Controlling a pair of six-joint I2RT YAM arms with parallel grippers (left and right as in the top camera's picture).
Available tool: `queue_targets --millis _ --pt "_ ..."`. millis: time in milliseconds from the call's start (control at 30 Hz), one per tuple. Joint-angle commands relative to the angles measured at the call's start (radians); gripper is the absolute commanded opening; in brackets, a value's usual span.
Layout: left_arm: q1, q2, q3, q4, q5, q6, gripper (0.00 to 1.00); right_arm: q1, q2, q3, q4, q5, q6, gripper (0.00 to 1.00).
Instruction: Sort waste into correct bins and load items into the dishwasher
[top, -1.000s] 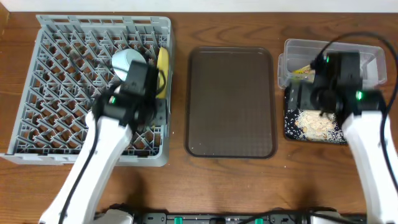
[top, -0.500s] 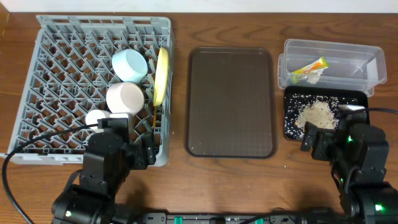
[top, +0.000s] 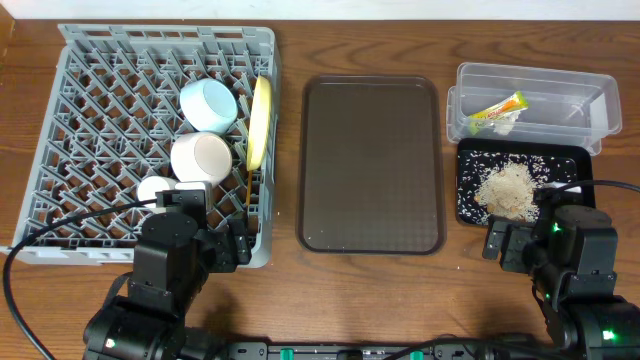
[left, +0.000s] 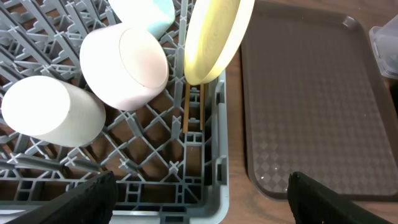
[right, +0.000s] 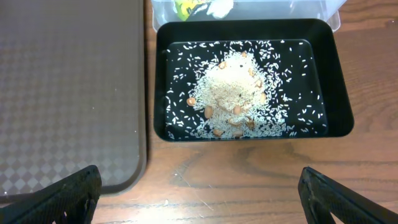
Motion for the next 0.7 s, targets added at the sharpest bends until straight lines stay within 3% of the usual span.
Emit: queue_targets --millis 0,367,667 --pt "0.0 0.003 -0.014 0.004 -0.015 0.008 0.89 0.006 -0.002 -0.004 -0.002 0.016 0.014 0.99" --pt "0.0 0.003 -0.014 0.004 -0.015 0.008 0.89 0.007 -0.07 -0.011 -0.083 0.085 0.014 0.99" --pt "0.0 0.003 -0.014 0.004 -0.015 0.008 0.9 0.007 -0.205 -0.124 -0.072 0.08 0.014 0.99"
